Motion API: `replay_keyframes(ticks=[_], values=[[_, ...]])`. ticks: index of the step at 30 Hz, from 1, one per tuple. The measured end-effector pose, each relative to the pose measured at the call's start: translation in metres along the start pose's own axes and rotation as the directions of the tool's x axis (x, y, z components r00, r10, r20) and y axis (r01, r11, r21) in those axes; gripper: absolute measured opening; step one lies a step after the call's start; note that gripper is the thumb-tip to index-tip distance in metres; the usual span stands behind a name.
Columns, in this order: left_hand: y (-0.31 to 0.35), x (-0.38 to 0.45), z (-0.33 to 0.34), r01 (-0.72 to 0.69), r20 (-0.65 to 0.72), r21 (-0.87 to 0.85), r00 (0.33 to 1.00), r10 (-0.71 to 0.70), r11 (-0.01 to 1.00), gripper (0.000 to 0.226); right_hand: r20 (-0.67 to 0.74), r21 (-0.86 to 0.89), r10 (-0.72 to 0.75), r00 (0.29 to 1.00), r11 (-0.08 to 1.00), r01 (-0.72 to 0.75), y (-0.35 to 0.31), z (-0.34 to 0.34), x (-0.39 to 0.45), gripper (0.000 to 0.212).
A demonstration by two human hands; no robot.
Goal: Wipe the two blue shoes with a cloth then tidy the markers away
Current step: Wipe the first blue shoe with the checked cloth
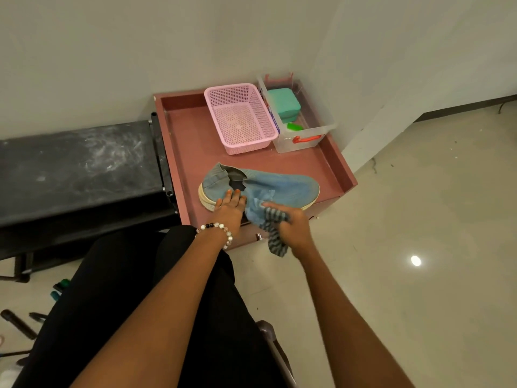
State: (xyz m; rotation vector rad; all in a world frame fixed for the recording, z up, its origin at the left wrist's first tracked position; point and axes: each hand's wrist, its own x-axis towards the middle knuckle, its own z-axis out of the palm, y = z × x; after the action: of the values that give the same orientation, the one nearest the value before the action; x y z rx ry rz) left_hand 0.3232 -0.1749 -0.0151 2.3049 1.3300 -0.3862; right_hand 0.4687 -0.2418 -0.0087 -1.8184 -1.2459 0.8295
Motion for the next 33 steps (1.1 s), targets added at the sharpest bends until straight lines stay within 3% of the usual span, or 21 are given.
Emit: replay_keyframes(ticks=[1,3,5,7,8,9,10,11,13,16,20,25,27,30,33], values=[[-0.001,-0.001,0.0,-0.016,0.002,-0.022,1.0,0.016,1.0,0.072,0.007,0.138,0.108,0.994,0.984,-0.108,-0.002,-0.019,0.001,0.048],[-0.001,-0.004,-0.001,-0.04,-0.073,-0.087,0.997,0.034,0.995,0.066,-0.118,0.316,0.283,0.952,0.92,-0.234,-0.004,-0.049,0.001,0.041],[-0.002,-0.011,-0.006,-0.053,-0.301,-0.275,0.953,-0.034,0.96,0.055,-0.327,0.316,0.32,0.889,0.924,-0.216,-0.001,-0.068,0.004,0.031],[-0.004,-0.02,-0.015,-0.115,-0.559,-0.421,0.814,-0.157,0.9,0.048,-0.47,0.153,0.237,0.85,0.971,-0.186,0.004,-0.074,0.012,0.032],[-0.006,-0.023,-0.018,-0.136,-0.652,-0.435,0.729,-0.207,0.89,0.046,-0.475,0.028,0.148,0.868,0.988,-0.154,0.009,-0.07,0.017,0.033],[-0.01,-0.024,-0.019,-0.122,-0.702,-0.431,0.668,-0.247,0.894,0.048,-0.425,-0.113,0.045,0.904,0.988,-0.102,0.012,-0.063,0.02,0.033],[-0.015,-0.023,-0.02,-0.073,-0.707,-0.425,0.649,-0.28,0.902,0.051,-0.344,-0.251,-0.05,0.938,0.967,-0.04,0.017,-0.052,0.021,0.032],[-0.022,-0.021,-0.021,-0.001,-0.68,-0.405,0.669,-0.3,0.914,0.056,-0.255,-0.389,-0.115,0.96,0.921,0.007,0.023,-0.039,0.02,0.033],[-0.038,-0.012,-0.02,0.114,-0.556,-0.32,0.781,-0.283,0.941,0.066,-0.124,-0.604,-0.167,0.978,0.795,0.06,0.039,-0.015,0.018,0.042],[-0.053,-0.003,-0.017,0.135,-0.314,-0.282,0.923,-0.224,0.95,0.078,-0.105,-0.696,-0.107,0.989,0.718,0.004,0.042,0.011,0.016,0.051],[-0.059,0.008,-0.013,0.197,-0.305,-0.227,0.916,-0.261,0.954,0.076,-0.115,-0.685,-0.06,0.992,0.728,-0.035,0.021,0.05,0.016,0.045],[-0.059,0.011,-0.015,0.25,-0.253,-0.301,0.91,-0.329,0.921,0.068,-0.057,-0.492,-0.009,0.998,0.87,-0.02,-0.027,0.097,0.014,0.045],[-0.058,0.008,-0.016,0.251,-0.248,-0.306,0.91,-0.331,0.918,0.069,-0.012,-0.401,-0.072,0.997,0.914,0.062,-0.032,0.088,0.014,0.055],[-0.054,0.004,-0.017,0.238,-0.24,-0.268,0.922,-0.304,0.933,0.074,0.194,-0.372,-0.315,0.929,0.853,0.367,-0.001,0.046,0.014,0.064],[-0.047,0.002,-0.012,0.221,-0.275,-0.172,0.925,-0.263,0.96,0.071,0.233,-0.473,-0.327,0.916,0.785,0.4,0.031,-0.009,0.018,0.073]])
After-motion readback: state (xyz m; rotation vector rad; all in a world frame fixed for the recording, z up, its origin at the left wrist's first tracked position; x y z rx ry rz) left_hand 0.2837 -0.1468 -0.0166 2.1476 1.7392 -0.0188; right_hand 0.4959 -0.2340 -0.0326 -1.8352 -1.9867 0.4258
